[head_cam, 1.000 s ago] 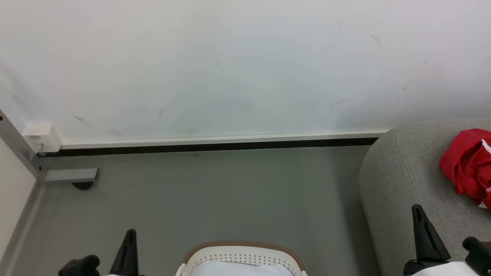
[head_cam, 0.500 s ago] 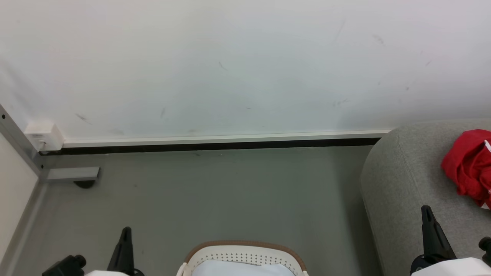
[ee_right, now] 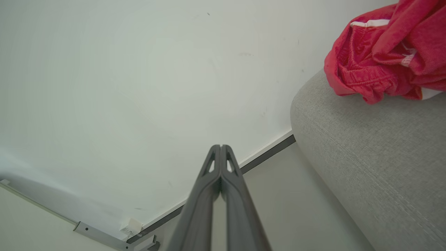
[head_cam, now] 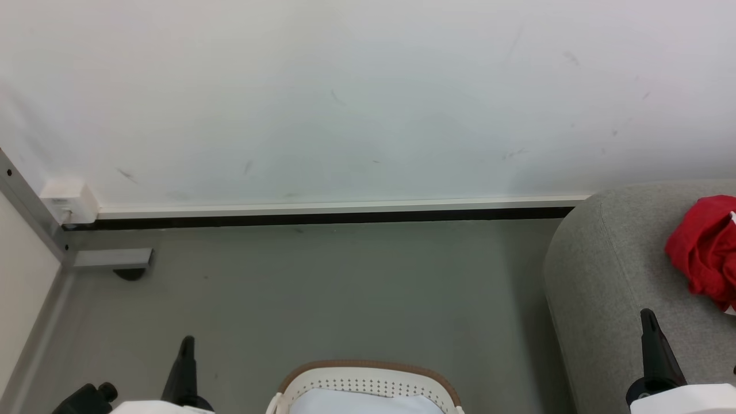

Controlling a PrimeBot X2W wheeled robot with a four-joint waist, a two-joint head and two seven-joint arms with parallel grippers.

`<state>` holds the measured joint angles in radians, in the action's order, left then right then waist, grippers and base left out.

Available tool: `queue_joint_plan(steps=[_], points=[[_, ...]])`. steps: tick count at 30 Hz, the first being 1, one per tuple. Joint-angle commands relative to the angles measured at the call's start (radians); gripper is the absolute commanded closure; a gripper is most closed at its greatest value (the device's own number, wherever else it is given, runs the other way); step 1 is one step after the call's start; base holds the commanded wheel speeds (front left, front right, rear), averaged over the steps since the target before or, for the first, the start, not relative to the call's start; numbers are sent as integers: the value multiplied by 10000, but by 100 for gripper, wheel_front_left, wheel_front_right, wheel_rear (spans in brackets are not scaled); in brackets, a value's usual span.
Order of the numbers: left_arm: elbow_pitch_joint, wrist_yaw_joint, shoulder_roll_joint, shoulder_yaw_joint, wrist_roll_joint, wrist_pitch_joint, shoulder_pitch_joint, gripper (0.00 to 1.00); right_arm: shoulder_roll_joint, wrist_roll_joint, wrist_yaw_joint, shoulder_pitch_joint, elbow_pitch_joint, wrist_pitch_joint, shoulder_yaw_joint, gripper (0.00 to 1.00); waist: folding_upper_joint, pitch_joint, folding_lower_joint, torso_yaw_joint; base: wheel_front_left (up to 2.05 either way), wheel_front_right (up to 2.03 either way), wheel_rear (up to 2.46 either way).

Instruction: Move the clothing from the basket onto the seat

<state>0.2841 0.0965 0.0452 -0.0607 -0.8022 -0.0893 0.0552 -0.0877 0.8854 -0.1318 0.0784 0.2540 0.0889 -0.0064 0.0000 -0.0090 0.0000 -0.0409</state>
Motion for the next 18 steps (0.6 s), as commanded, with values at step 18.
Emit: queue_joint_plan(steps=[18], points=[[-216, 128, 66, -197, -2419, 587, 358, 100, 87, 2160, 9, 307, -123, -588, -359, 100, 0, 21, 0, 87, 0, 0, 0]])
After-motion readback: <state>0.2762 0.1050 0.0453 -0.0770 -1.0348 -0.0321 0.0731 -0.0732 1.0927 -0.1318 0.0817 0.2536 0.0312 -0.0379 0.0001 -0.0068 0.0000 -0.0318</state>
